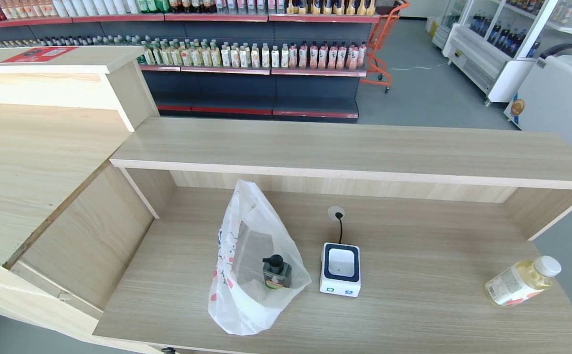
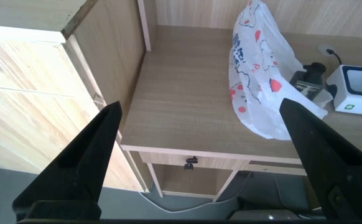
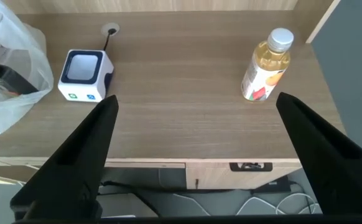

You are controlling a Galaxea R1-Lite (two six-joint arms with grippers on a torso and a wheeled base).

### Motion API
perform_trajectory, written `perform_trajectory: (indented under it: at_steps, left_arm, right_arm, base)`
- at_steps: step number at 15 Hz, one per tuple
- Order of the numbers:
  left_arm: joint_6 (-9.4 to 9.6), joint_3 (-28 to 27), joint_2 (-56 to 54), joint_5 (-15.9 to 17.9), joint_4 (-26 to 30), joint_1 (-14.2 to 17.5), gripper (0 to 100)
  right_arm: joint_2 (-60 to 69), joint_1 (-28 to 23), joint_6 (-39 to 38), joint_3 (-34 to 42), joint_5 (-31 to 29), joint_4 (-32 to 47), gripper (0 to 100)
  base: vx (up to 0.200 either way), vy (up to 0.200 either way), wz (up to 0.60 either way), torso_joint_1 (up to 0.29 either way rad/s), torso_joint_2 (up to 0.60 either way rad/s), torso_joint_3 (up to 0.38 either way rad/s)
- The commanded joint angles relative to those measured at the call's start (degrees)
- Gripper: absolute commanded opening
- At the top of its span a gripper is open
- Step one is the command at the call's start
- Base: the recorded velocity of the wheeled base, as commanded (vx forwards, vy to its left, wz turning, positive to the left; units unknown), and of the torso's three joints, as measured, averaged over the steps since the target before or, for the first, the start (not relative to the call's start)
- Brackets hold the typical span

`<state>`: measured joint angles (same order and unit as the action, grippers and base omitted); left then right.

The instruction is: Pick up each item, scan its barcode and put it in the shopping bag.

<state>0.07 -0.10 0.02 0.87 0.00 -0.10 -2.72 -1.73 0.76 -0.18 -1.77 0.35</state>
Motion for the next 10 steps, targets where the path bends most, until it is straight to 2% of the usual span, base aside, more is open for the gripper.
perform_trajectory:
  at_steps: [1,7,10]
  left_arm:
    - [0.01,0.01,-0.02,0.01,0.00,0.10,100]
    - [-0.07,0.01,-0.02,0.01,0.00,0.10,100]
    - [-0.34,0.01,-0.02,0.10,-0.09,0.10,100]
  right_arm:
    - [-0.45,0.06,0.04,0.01,0.01,0.09,100]
    - [-0.45,0.06,-0.05,0.01,0.01,0.09,100]
    - [-0.45,0.06,-0.05,0.01,0.01,0.09,100]
  base:
    - [0.000,-0.200,0.00,0.017,0.00,-0.002]
    - [0.000,-0.200,0.00,-0.001,0.00,0.002]
    - [0.000,0.000,0.00,0.000,0.00,0.000]
